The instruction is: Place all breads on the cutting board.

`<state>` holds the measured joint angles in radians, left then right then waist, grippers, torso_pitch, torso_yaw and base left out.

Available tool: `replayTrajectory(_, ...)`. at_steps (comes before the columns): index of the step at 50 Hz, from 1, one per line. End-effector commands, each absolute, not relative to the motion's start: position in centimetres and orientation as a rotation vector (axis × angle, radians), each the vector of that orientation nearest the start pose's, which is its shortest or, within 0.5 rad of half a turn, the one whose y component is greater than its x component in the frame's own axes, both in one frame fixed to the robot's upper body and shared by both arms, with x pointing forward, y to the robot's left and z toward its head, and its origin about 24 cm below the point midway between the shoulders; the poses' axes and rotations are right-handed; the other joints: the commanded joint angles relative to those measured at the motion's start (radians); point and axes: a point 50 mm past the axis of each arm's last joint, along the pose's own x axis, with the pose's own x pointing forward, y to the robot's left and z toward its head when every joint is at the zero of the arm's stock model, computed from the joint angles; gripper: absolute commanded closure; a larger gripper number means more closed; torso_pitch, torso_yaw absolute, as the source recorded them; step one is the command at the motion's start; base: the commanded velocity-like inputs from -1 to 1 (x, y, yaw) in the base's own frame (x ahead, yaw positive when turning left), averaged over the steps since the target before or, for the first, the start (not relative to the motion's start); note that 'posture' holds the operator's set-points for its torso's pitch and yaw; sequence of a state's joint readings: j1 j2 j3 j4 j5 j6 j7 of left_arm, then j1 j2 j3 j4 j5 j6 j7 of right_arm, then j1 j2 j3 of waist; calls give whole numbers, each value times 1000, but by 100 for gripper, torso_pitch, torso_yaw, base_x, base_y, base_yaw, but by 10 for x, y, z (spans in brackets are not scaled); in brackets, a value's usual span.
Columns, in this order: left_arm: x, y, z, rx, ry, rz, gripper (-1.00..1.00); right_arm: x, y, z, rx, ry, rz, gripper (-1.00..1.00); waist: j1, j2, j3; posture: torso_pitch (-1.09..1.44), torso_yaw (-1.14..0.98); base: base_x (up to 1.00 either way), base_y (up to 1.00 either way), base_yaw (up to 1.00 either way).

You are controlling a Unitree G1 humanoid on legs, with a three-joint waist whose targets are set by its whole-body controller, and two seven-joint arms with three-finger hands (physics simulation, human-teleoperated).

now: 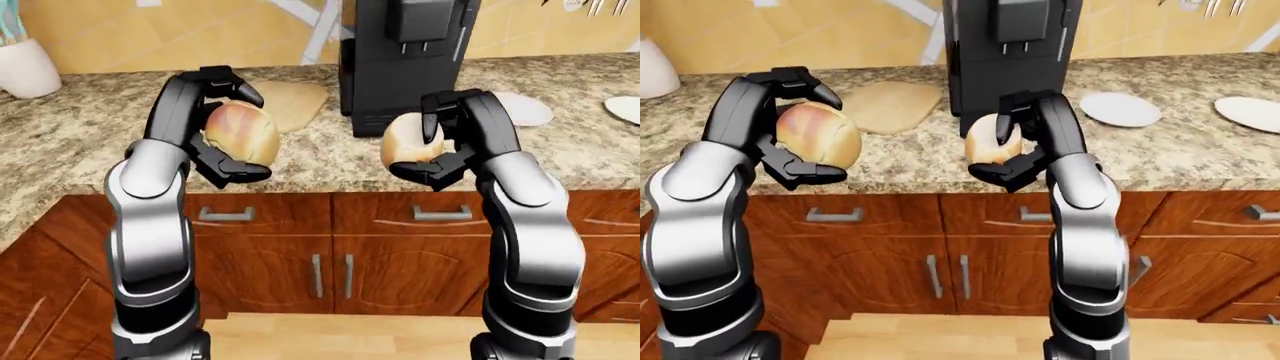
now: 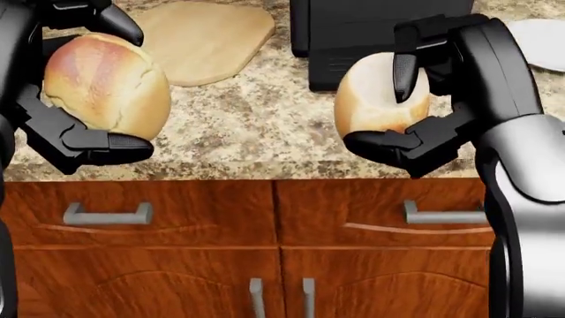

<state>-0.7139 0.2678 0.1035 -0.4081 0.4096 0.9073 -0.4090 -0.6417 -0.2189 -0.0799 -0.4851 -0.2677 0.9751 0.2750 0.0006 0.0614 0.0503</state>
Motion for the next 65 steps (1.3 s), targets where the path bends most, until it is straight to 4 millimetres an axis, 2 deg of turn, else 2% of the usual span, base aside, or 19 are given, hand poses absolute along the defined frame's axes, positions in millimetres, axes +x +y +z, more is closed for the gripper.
replayTrajectory(1,298,170,276,480,-263,-2,100,290,-168,261,-349,-248,-22,100,-5,-12,-24,0,0,22,73,0)
replayTrajectory(9,300,170,273,479,-260,-2,100,290,-169,259,-346,-250,-24,100,3,-92,-25,0,0,22,73,0)
replayTrajectory(12,300,170,274,480,-260,-1,100,290,-169,259,-347,-252,-21,100,-5,-105,-20,0,0,23,73,0)
replayTrajectory(15,299,171,275,480,-262,0,100,290,-169,260,-347,-254,-21,100,-11,-107,-43,0,0,22,73,0)
replayTrajectory(18,298,171,276,480,-264,2,100,289,-168,261,-344,-259,-22,100,-23,-64,-23,0,0,22,73,0)
replayTrajectory(19,298,171,277,481,-265,2,100,288,-169,262,-344,-260,-23,100,-22,-36,-26,0,0,19,58,0)
replayTrajectory(20,297,171,278,481,-266,2,100,288,-169,264,-341,-264,-27,100,-17,44,-46,0,0,9,24,0)
replayTrajectory(21,297,171,278,481,-267,3,100,288,-169,265,-338,-270,-31,100,-14,44,-33,0,0,0,0,0)
replayTrajectory(26,297,170,279,483,-268,0,100,289,-172,266,-308,-281,-43,100,1,-8,-22,0,0,0,0,0)
replayTrajectory(27,297,170,279,484,-268,1,100,289,-173,265,-305,-282,-42,100,3,-9,-38,0,0,0,-43,0)
replayTrajectory(28,297,169,278,484,-268,1,100,287,-173,267,-290,-285,-42,100,-25,5,-36,0,0,0,0,-100)
replayTrajectory(40,296,168,281,489,-271,-3,100,287,-172,264,-270,-288,-18,100,8,-37,-23,0,0,0,0,-87)
replayTrajectory(42,297,168,280,490,-271,-4,100,287,-172,263,-266,-283,-16,100,-6,-40,-43,0,0,0,0,-16)
replayTrajectory(45,297,167,280,492,-271,-3,100,288,-172,261,-286,-282,-23,100,6,-49,-14,0,0,0,0,-35)
replayTrajectory(52,297,166,281,495,-273,-7,100,287,-170,261,-266,-288,-10,100,9,-71,-6,0,0,0,0,0)
replayTrajectory(55,297,165,281,498,-274,-8,100,286,-171,261,-257,-289,-6,100,-16,-39,-16,0,0,0,-17,-19)
replayTrajectory(60,296,163,286,502,-280,-9,100,284,-170,264,-258,-312,6,100,10,-78,-16,0,0,0,0,-74)
replayTrajectory(63,295,163,287,504,-282,-10,100,284,-169,264,-282,-316,8,100,29,-69,-22,0,0,0,0,0)
replayTrajectory(65,295,163,288,505,-283,-8,100,283,-168,265,-282,-320,13,100,32,-102,-11,0,0,0,0,0)
